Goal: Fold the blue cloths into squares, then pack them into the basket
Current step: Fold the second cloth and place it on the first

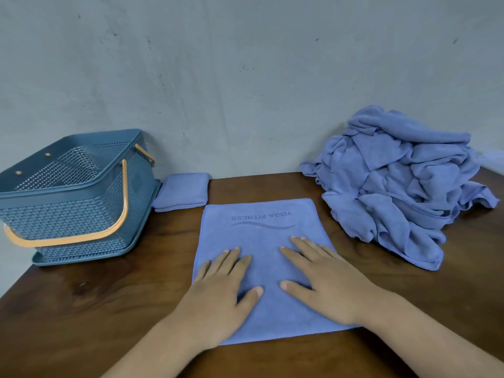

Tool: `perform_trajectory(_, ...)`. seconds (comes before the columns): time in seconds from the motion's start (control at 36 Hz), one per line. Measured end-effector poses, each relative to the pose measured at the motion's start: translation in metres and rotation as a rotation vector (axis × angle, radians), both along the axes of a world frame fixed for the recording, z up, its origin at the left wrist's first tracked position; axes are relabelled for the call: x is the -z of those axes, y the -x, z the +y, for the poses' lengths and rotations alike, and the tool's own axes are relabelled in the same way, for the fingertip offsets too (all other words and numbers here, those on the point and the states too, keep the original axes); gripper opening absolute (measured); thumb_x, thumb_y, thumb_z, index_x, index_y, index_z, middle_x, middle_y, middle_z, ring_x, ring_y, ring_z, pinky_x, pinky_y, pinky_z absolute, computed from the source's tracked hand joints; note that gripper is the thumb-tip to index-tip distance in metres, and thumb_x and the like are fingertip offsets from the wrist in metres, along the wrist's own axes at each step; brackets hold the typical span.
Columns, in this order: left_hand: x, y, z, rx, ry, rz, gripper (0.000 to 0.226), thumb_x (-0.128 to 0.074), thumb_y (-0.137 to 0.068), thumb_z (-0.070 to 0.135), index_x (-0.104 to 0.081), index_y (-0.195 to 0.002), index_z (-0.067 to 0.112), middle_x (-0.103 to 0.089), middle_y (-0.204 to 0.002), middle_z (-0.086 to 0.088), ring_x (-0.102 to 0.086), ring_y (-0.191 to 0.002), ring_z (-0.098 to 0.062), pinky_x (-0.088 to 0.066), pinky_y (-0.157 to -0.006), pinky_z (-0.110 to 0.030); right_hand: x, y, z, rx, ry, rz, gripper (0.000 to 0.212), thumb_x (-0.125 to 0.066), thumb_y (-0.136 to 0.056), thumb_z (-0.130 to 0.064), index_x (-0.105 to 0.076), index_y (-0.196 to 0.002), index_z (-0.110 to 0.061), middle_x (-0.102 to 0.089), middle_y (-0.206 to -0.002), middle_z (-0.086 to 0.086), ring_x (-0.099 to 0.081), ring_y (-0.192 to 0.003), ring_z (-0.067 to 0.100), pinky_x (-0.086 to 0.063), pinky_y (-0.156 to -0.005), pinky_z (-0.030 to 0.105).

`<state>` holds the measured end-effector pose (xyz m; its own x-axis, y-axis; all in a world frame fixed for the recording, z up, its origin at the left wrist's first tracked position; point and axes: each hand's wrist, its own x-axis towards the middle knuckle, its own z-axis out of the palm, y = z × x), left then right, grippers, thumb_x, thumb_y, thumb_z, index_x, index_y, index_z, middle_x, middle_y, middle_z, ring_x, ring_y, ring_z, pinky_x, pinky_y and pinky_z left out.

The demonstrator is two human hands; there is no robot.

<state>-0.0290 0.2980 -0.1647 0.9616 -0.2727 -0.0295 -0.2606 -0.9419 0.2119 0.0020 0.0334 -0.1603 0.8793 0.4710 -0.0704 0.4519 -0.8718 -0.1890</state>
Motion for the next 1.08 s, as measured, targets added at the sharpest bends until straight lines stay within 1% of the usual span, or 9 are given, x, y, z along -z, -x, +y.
perform_trajectory(0.08,0.004,0.009,0.007,0.009,-0.021,-0.018,0.079,-0.018,-0.1,0.08,0.005,-0.167,0.045,0.021,-0.171,0.021,0.024,-0.157,-0.002,0.006,-0.132,-0.036,0.005,0.011,-0.017,0.05,0.017,-0.006,0.084,-0.015,-0.093,-0.091,0.012,-0.163,-0.052,0.027,-0.171,-0.015,0.029,-0.154,0.001,0.007,-0.131,0.034)
perform_trajectory(0.19,0.004,0.016,0.012,-0.028,-0.019,-0.026,0.086,-0.017,-0.095,0.087,0.005,-0.166,0.045,0.02,-0.173,0.018,0.024,-0.157,-0.002,0.007,-0.132,-0.035,0.007,0.026,-0.027,0.107,0.033,-0.014,0.088,-0.012,-0.088,-0.096,0.018,-0.159,-0.055,0.033,-0.169,-0.015,0.035,-0.151,-0.001,0.008,-0.131,0.037)
perform_trajectory(0.47,-0.004,0.033,0.02,-0.099,-0.012,-0.013,0.098,-0.015,-0.086,0.097,0.006,-0.166,0.046,0.021,-0.174,0.013,0.025,-0.158,-0.007,0.007,-0.131,-0.037,0.002,0.035,-0.031,0.162,-0.025,-0.069,0.094,-0.017,-0.081,-0.102,0.01,-0.16,-0.059,0.026,-0.171,-0.019,0.028,-0.157,0.008,0.005,-0.132,0.042)
perform_trajectory(0.58,-0.003,0.047,0.022,-0.078,-0.03,-0.067,0.099,-0.017,-0.084,0.098,-0.007,-0.167,0.045,0.01,-0.175,0.016,0.015,-0.161,-0.01,0.003,-0.132,-0.042,0.002,0.049,-0.031,0.068,-0.002,-0.132,0.087,-0.022,-0.087,-0.096,-0.001,-0.162,-0.058,0.022,-0.17,-0.025,0.03,-0.155,0.005,0.006,-0.131,0.047)
perform_trajectory(0.64,-0.001,0.051,0.022,-0.003,-0.008,-0.166,0.087,-0.024,-0.091,0.091,-0.027,-0.163,0.043,-0.009,-0.174,0.018,0.0,-0.162,-0.008,-0.002,-0.132,-0.041,0.004,0.056,-0.03,0.022,-0.016,-0.172,0.08,-0.024,-0.091,-0.093,-0.013,-0.162,-0.058,0.013,-0.171,-0.027,0.024,-0.157,0.004,0.005,-0.131,0.047)
perform_trajectory(0.69,0.0,0.055,0.02,0.14,0.065,-0.261,0.062,-0.038,-0.101,0.075,-0.047,-0.151,0.041,-0.034,-0.165,0.019,-0.022,-0.157,-0.005,-0.02,-0.129,-0.038,0.006,0.062,-0.03,-0.011,-0.053,-0.222,0.073,-0.028,-0.094,-0.09,-0.03,-0.158,-0.056,-0.004,-0.172,-0.028,0.012,-0.159,0.002,0.002,-0.131,0.046)
perform_trajectory(0.78,0.004,0.065,0.01,0.356,0.172,-0.323,0.029,-0.054,-0.106,0.045,-0.061,-0.132,0.036,-0.053,-0.14,0.02,-0.049,-0.135,-0.005,-0.038,-0.111,-0.029,0.01,0.068,-0.031,-0.075,-0.164,-0.306,0.054,-0.045,-0.097,-0.079,-0.057,-0.142,-0.051,-0.034,-0.162,-0.028,-0.019,-0.157,0.002,-0.018,-0.129,0.044)
perform_trajectory(0.92,0.003,0.074,-0.001,0.435,0.178,-0.273,0.02,-0.052,-0.108,0.051,-0.065,-0.118,0.039,-0.055,-0.118,0.023,-0.053,-0.111,-0.003,-0.041,-0.098,-0.025,0.013,0.077,-0.029,-0.22,-0.287,-0.335,0.017,-0.059,-0.103,-0.052,-0.07,-0.116,-0.049,-0.053,-0.141,-0.031,-0.047,-0.132,-0.006,-0.038,-0.105,0.02)
perform_trajectory(1.08,0.003,0.073,-0.002,0.395,0.178,-0.291,0.018,-0.05,-0.11,0.05,-0.065,-0.108,0.041,-0.056,-0.11,0.023,-0.052,-0.106,0.0,-0.044,-0.095,-0.025,0.013,0.081,-0.028,-0.229,-0.305,-0.328,0.017,-0.058,-0.106,-0.046,-0.073,-0.113,-0.049,-0.06,-0.128,-0.033,-0.053,-0.119,-0.01,-0.037,-0.094,0.01)
